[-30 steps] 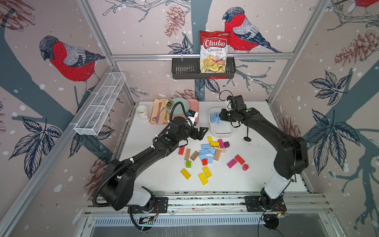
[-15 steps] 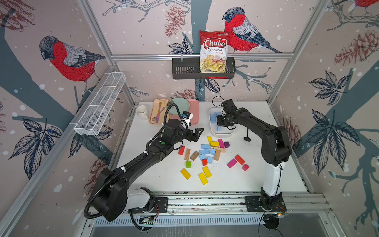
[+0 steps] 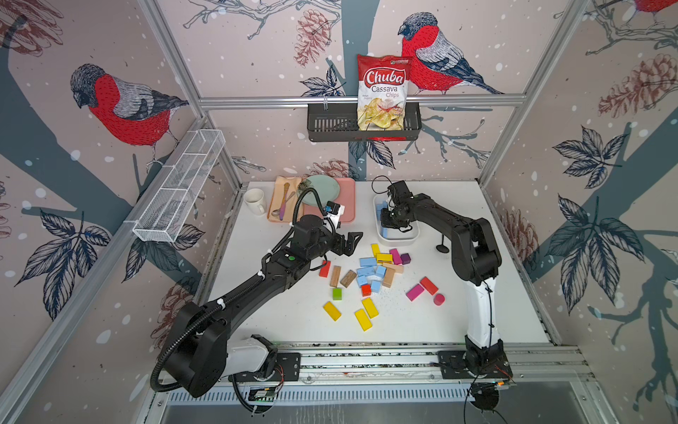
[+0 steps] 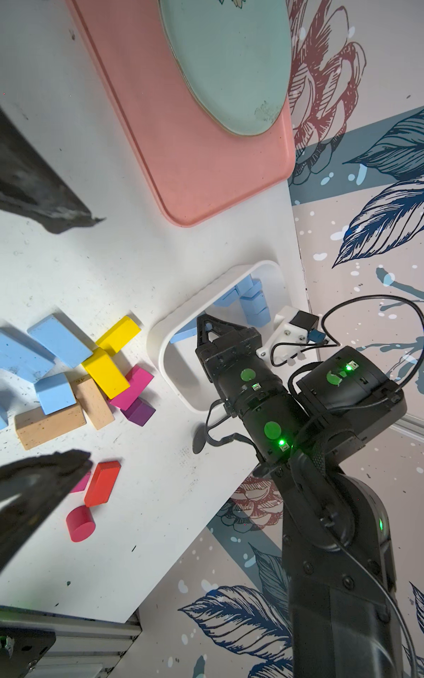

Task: Pick out the blue building blocks
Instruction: Place the building block in the storage box.

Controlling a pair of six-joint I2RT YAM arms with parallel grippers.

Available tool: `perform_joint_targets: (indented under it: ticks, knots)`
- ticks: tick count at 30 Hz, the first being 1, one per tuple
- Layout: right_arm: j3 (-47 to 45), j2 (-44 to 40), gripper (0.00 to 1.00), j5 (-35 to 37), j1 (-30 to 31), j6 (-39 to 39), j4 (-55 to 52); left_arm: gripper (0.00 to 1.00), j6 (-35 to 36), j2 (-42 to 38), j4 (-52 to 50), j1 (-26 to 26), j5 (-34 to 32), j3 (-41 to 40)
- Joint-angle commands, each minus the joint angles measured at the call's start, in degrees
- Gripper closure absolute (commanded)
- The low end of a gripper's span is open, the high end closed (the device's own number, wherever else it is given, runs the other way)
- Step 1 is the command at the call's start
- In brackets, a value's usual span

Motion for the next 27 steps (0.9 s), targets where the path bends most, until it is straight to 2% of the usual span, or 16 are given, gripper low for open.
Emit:
perform_joint_targets:
  ticks: [1,13,21,27]
  knots:
    - [1.1,1.1,0.78,-0.8,0.1,0.6,0.1,0.04,0.5,-0.2,2.1,0.2,-0.4,-0.4]
    - [2.1,1.5,0.60,-2.7,-0.2,2.4,1.0,0.04,0.3,-0.2,2.3,0.2,-0.5,-0.5]
    - [-1.0,-5.8,0.48,-2.2,-1.0,2.8,3.1,0.04,0.1,-2.1,0.8,0.5,-1.9,-0.4]
    - [-6.1,-14.4,0.35,0.9,-1.8,2.9,6.2,0.04,-0.7,-5.0,1.4,1.0,-2.2,-1.2]
